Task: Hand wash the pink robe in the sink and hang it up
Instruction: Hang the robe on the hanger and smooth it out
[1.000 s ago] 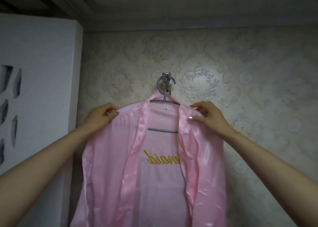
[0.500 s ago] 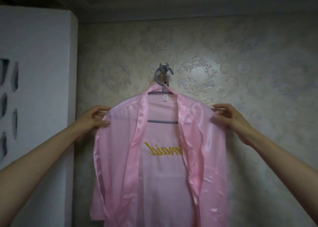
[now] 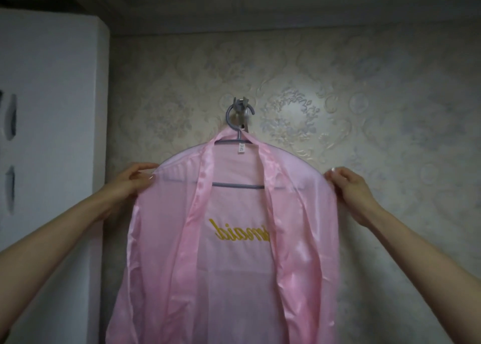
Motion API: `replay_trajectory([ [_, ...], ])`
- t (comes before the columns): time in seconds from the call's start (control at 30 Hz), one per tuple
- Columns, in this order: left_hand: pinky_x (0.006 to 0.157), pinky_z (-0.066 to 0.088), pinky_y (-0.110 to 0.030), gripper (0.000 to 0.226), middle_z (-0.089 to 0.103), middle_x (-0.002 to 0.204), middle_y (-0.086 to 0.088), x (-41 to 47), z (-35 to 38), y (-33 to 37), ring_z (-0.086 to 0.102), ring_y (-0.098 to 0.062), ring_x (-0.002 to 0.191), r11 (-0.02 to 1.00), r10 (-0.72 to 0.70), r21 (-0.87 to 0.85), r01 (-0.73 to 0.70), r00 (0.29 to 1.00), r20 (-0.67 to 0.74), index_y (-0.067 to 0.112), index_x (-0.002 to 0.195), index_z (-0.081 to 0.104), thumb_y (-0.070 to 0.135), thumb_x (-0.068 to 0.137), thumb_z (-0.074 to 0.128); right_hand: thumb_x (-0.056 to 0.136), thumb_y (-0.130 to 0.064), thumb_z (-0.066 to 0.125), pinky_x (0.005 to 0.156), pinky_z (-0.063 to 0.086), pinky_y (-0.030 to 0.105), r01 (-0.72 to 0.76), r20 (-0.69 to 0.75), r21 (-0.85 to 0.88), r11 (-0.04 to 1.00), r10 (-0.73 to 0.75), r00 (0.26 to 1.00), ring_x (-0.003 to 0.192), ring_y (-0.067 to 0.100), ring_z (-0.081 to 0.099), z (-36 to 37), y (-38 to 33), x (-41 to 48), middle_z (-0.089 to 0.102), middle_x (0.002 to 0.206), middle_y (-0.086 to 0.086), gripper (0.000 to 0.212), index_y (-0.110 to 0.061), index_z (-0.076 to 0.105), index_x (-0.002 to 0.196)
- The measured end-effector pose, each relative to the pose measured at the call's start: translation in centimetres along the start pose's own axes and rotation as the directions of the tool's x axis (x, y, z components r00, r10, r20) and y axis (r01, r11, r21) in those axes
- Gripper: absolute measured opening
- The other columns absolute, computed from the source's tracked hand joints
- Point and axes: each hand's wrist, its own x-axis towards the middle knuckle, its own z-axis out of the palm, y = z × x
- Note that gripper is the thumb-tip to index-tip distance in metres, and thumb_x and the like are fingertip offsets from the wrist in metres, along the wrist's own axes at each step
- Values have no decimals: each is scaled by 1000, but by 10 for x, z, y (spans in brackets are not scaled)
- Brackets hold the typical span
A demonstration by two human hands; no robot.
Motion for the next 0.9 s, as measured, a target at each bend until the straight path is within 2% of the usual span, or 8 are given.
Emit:
replay_trajectory([
  [0.03, 71, 45, -21, 26, 60, 107, -2, 0, 4, 0, 57, -12, 91, 999, 12, 30, -12, 1000, 2, 21, 118, 55, 16, 93, 55, 92, -14, 58, 59, 41, 21, 19, 33, 52, 998, -21, 999, 67, 13, 50, 3, -4, -4, 59, 78, 1, 6, -19, 61, 92],
  [0.1, 67, 44, -13, 26, 59, 108, -5, 3, 10, -2, 54, -16, 93, 994, 77, 87, -69, 992, -96, 12, 119, 57, 15, 94, 54, 81, -8, 71, 70, 47, 19, 164, 58, 16, 986, -165, 985, 75, 6, 57, 8, -5, -15, 61, 90, -3, 29, -23, 59, 103],
  [0.2, 69, 42, -5, 23, 60, 103, -6, 6, 13, 0, 52, -18, 97, 985, 151, 118, -127, 964, -217, 1, 114, 61, 9, 94, 52, 71, -3, 78, 71, 46, 15, 331, -58, -195, 923, -348, 936, 72, 5, 58, 14, 1, -22, 66, 79, -3, 23, -22, 68, 79],
  [0.37, 73, 40, -9, 23, 63, 80, 13, 12, 11, 1, 54, -5, 79, 995, 101, 28, -97, 961, -257, 3, 111, 63, 2, 90, 57, 80, 6, 63, 47, 38, 11, 144, -134, -31, 989, -147, 980, 44, -2, 48, 17, -9, -3, 58, 47, -12, 23, -11, 62, 64],
  [0.5, 63, 39, 3, 22, 60, 82, 7, 13, 15, -2, 55, 3, 70, 992, 113, 84, -96, 965, -237, -3, 110, 63, -1, 88, 57, 88, 10, 49, 46, 47, 16, -207, 102, 94, 974, 197, 975, 49, 11, 58, 20, -12, 11, 64, 54, 0, 24, -6, 63, 76],
  [0.67, 63, 39, 3, 21, 60, 81, 1, 18, 13, -8, 55, 15, 59, 992, 122, 43, -115, 962, -244, -9, 107, 62, -4, 87, 57, 92, -19, 59, 66, 46, 21, 44, 123, -72, 996, -35, 992, 73, 6, 60, 12, -9, 3, 69, 85, -3, 12, -20, 71, 91],
  [0.77, 63, 39, 3, 19, 63, 75, 7, 17, 14, -6, 55, 15, 60, 991, 130, 25, -128, 957, -261, -2, 105, 63, -4, 87, 57, 73, -6, 77, 65, 48, 12, 164, 111, -99, 982, -153, 982, 68, -1, 61, 14, -1, -8, 70, 77, -10, 21, -22, 73, 86],
  [0.9, 65, 41, -1, 17, 59, 81, 4, 15, 14, -1, 52, -2, 73, 987, 115, -75, -144, 946, -304, 2, 104, 62, -1, 88, 57, 78, -1, 71, 55, 43, 19, 75, -6, 33, 997, -75, 997, 57, 4, 54, 15, -3, -1, 67, 59, -8, 12, -12, 73, 73],
])
